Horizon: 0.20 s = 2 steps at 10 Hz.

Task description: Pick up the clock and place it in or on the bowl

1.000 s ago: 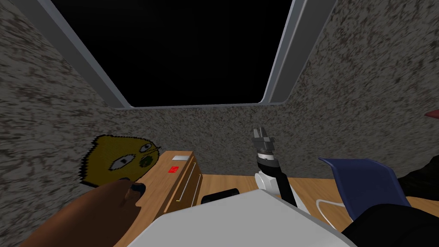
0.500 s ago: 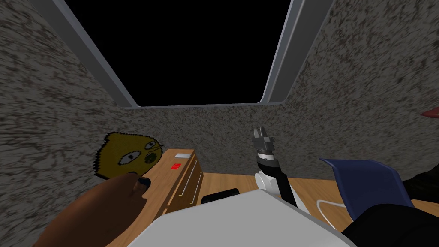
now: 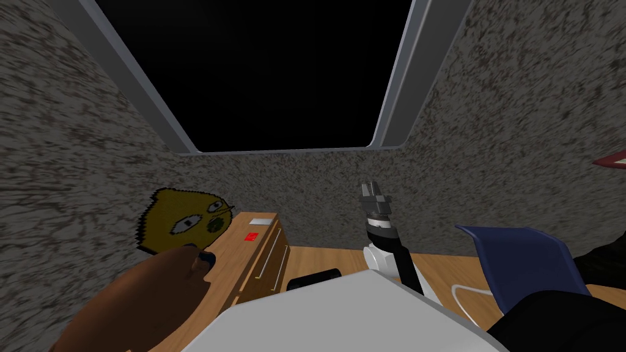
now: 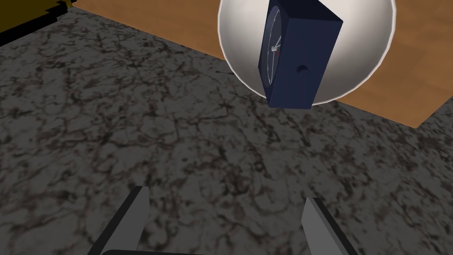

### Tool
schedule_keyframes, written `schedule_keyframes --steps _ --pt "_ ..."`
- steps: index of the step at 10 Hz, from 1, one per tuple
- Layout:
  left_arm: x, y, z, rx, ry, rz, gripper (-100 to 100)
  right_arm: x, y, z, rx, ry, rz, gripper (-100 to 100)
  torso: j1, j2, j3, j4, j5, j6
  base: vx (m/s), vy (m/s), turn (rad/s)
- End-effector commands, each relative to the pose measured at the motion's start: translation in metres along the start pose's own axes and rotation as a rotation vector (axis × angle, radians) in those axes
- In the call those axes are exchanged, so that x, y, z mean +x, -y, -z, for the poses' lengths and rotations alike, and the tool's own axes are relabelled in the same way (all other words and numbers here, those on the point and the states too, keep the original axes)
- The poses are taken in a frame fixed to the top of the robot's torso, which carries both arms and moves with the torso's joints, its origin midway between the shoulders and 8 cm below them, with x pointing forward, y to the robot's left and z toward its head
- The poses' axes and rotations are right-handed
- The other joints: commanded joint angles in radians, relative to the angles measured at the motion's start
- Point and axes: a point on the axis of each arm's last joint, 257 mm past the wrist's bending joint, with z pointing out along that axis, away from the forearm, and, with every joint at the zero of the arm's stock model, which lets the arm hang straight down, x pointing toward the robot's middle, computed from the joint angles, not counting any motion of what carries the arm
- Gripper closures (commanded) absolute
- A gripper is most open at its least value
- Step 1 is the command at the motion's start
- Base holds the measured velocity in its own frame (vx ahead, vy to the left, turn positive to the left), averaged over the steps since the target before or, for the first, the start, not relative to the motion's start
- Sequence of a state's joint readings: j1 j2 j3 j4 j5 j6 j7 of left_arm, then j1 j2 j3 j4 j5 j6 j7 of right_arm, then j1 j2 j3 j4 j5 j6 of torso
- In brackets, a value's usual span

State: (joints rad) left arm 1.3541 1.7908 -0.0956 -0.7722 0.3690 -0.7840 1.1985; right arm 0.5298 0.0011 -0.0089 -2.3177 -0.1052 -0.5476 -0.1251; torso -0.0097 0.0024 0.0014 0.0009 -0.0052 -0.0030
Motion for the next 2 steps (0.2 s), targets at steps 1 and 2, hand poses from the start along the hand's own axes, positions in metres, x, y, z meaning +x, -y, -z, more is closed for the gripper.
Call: schedule_keyframes --steps 1,2 --pt "0.0000 0.0000 0.0000 0.000 0.000 0.000 0 0.0000 0.0000 0.0000 0.000 0.000 0.000 0 0.000 0.000 0.000 0.000 0.000 0.000 0.000 0.000 0.000" --pt "0.0000 0.0000 0.0000 0.000 0.000 0.000 0 0.0000 0.0000 0.0000 0.000 0.000 0.000 0 0.000 0.000 0.000 0.000 0.000 0.000 0.000 0.000 0.000"
